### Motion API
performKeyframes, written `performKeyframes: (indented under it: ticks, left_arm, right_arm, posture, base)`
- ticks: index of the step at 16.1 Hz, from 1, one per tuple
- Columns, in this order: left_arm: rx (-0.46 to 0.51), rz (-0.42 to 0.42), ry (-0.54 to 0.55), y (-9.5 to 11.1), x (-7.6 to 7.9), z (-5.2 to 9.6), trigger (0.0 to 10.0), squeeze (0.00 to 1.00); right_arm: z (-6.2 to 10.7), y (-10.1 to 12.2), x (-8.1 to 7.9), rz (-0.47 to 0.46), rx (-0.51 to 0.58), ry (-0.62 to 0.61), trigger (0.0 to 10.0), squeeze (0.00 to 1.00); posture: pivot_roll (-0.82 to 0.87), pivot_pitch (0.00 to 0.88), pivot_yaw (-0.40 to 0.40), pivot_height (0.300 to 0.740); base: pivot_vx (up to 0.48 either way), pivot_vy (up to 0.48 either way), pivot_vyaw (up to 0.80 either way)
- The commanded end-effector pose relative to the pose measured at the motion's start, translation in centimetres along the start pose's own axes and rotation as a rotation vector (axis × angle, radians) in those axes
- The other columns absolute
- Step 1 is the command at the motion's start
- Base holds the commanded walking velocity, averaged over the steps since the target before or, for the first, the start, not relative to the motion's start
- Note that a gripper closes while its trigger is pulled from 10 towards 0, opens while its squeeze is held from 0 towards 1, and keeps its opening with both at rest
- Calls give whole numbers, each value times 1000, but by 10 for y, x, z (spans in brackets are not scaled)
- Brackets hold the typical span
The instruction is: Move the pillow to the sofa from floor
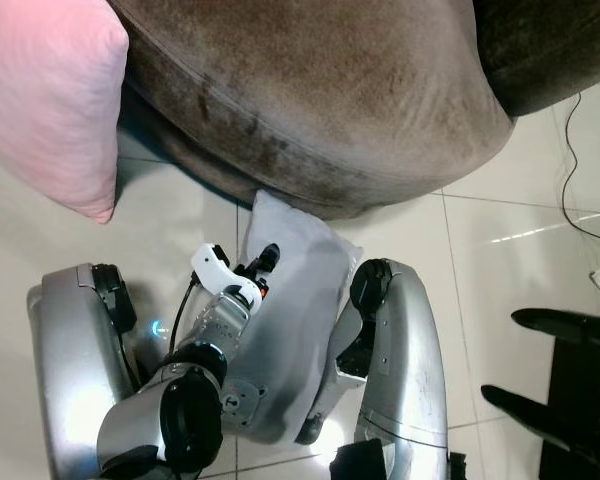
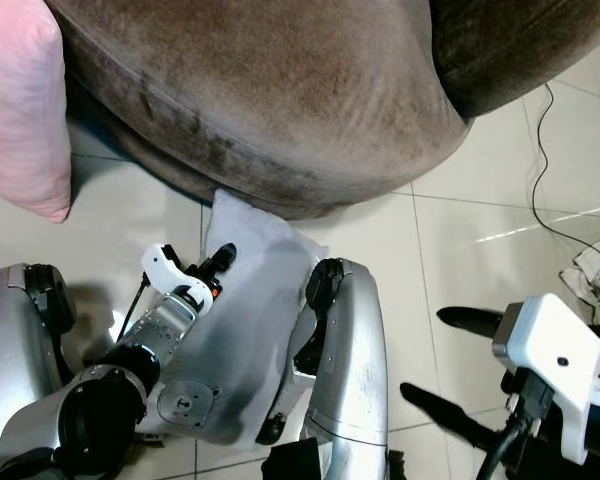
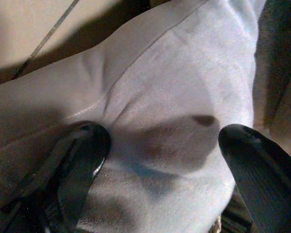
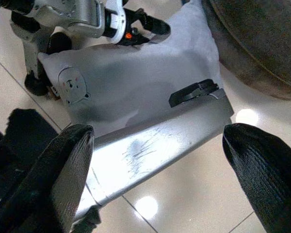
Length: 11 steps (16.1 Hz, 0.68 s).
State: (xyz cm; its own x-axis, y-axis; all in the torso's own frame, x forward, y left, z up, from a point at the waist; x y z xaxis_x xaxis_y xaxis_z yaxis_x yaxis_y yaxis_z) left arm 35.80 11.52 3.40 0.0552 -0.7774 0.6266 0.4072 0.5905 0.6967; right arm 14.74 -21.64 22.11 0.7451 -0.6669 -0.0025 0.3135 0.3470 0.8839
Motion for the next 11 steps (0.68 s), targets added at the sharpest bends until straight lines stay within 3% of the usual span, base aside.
performKeyframes:
  ticks: [1,11]
  left_arm:
    - [-149,19,38,-43,-5,8,10000,0]
    - [-226,-104,86,-54,-16,14,10000,0]
  right_arm:
    - [5,-3,1,-26,-15,-13,10000,0]
    - [11,4,2,-42,-3,-50,10000,0]
  posture:
    - [-447,502,-400,375]
    - [-500,540,-400,375]
  base:
    - [0,0,0]
    - [0,0,0]
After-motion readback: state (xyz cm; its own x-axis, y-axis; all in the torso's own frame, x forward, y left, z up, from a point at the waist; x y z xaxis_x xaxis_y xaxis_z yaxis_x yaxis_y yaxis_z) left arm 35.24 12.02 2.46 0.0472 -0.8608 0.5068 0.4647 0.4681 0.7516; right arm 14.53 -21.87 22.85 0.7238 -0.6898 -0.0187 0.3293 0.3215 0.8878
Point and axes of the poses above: a point about 5 cm out from each wrist's last joint towards the gripper, its own z axis pointing back from the gripper into the wrist, its own y axis along the axis of the wrist's last joint, x = y × z, the point moved 2 cm from there along -z, pointing out of the wrist towards the gripper, and after that the axes turned 12 degrees about -z, right-handed, at the moved point
